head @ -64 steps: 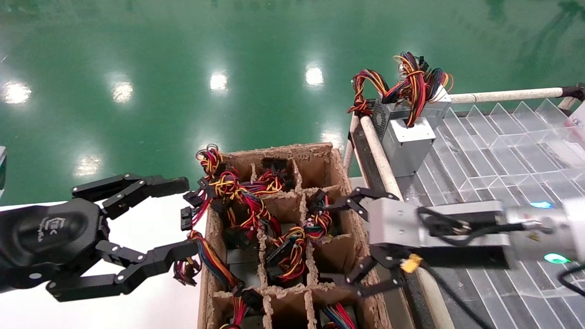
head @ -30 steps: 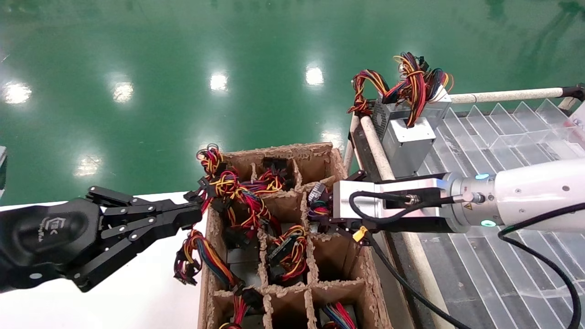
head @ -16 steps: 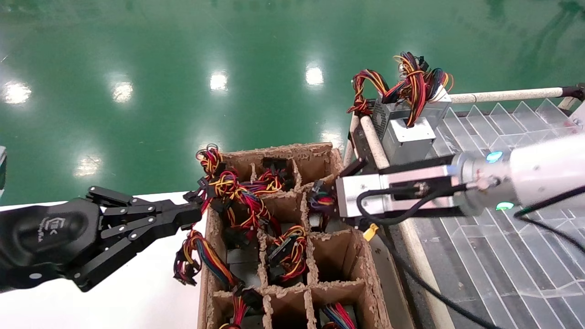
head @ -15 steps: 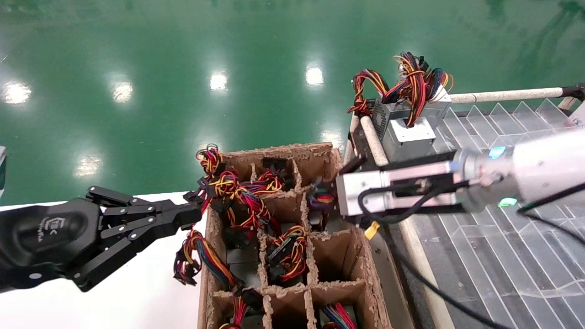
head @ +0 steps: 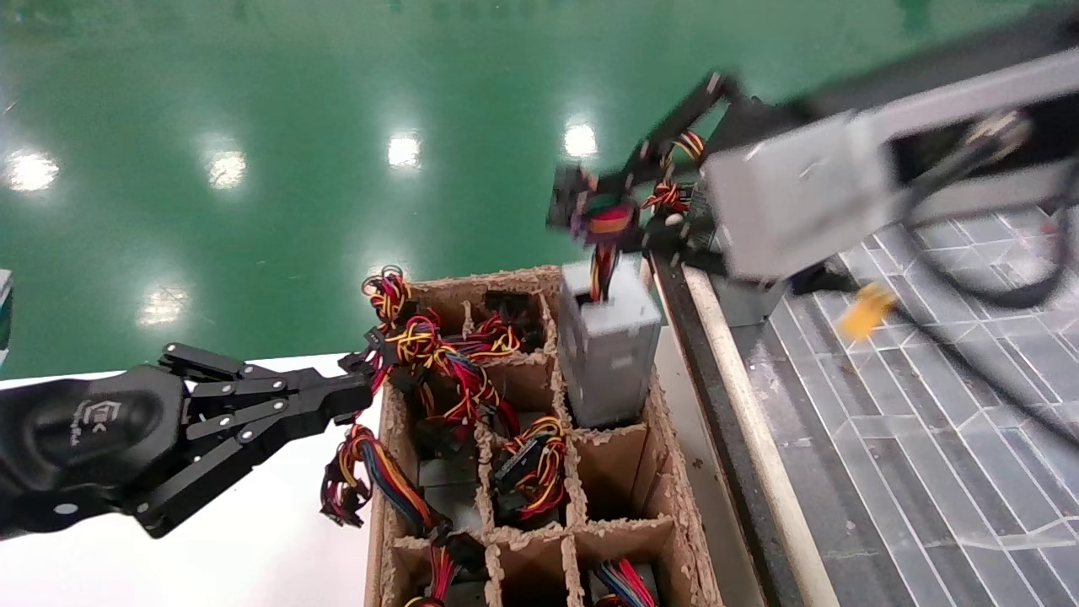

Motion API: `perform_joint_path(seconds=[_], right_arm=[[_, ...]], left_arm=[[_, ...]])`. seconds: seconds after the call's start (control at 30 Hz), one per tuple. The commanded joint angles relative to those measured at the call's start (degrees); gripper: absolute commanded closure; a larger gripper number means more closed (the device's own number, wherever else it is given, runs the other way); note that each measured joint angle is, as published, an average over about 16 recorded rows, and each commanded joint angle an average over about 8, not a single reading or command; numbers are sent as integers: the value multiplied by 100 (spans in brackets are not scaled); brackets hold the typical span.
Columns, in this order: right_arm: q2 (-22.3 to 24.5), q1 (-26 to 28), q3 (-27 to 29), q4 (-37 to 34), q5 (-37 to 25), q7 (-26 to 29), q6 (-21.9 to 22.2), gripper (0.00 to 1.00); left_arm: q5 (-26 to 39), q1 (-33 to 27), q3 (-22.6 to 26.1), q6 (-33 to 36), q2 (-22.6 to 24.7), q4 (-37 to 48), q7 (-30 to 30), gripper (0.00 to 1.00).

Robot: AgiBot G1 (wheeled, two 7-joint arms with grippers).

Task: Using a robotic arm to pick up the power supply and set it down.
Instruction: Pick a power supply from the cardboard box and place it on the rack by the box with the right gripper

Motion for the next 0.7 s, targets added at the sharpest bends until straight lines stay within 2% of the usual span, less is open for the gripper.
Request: perform_joint_path(seconds=[0.03,0.4,0.7], right_arm=[[73,235,-11,-7,206,-164,-62,100],[696,1338,-382,-9,1,-593,-25,100],[1499,1698,-763,-23,-703,-713,50,100]], left_arm=[[0,0,0,0,0,0,0,100],[0,0,0,0,0,0,0,100],[0,0,0,0,0,0,0,100]])
